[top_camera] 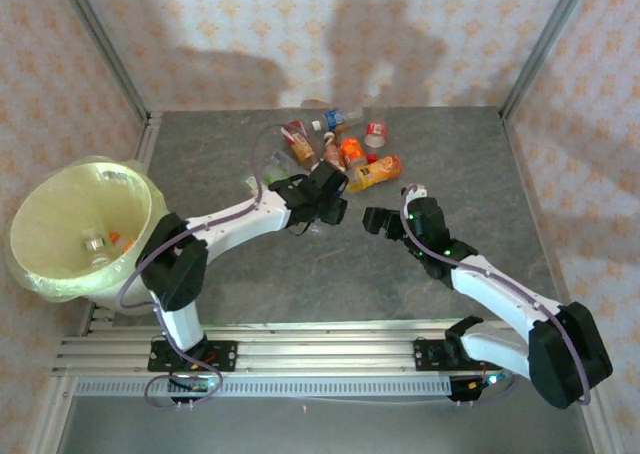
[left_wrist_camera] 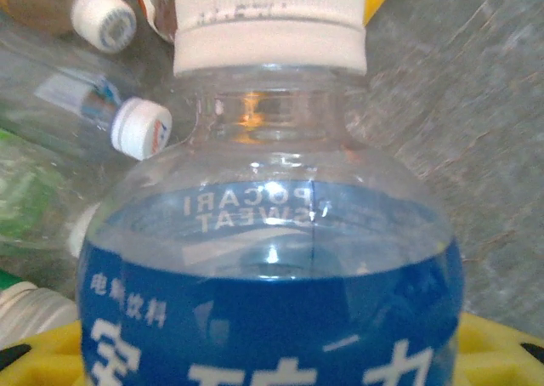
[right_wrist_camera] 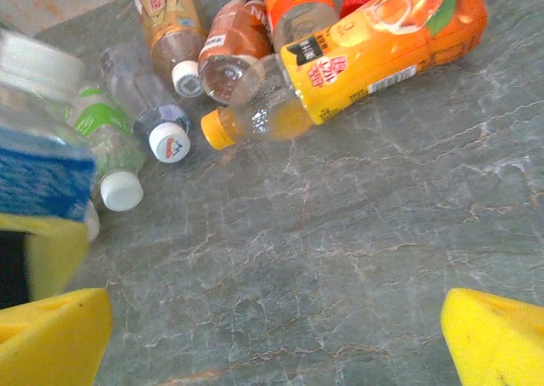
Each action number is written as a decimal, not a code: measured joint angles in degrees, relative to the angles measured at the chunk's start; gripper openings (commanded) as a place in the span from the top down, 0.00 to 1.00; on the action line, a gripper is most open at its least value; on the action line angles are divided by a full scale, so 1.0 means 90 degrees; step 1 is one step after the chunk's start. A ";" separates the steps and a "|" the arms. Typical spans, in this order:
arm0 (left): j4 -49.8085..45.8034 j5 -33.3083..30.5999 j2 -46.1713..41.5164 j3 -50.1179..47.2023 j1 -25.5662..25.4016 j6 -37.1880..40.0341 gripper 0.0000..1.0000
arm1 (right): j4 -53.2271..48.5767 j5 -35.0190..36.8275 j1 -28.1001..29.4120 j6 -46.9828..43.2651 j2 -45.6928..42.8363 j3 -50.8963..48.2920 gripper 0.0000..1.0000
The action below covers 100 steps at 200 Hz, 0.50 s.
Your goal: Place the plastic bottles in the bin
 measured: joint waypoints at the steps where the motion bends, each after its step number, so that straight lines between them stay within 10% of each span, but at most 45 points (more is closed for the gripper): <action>1: 0.0000 0.0002 -0.0015 0.0000 0.0000 0.0000 0.54 | 0.0002 -0.0002 -0.0002 -0.0002 0.0002 0.0000 0.01; 100: -0.0272 -0.0789 -0.2062 -0.0160 0.0291 -0.0182 0.60 | 0.0308 -0.0427 0.0260 -0.0316 0.0277 0.0347 0.01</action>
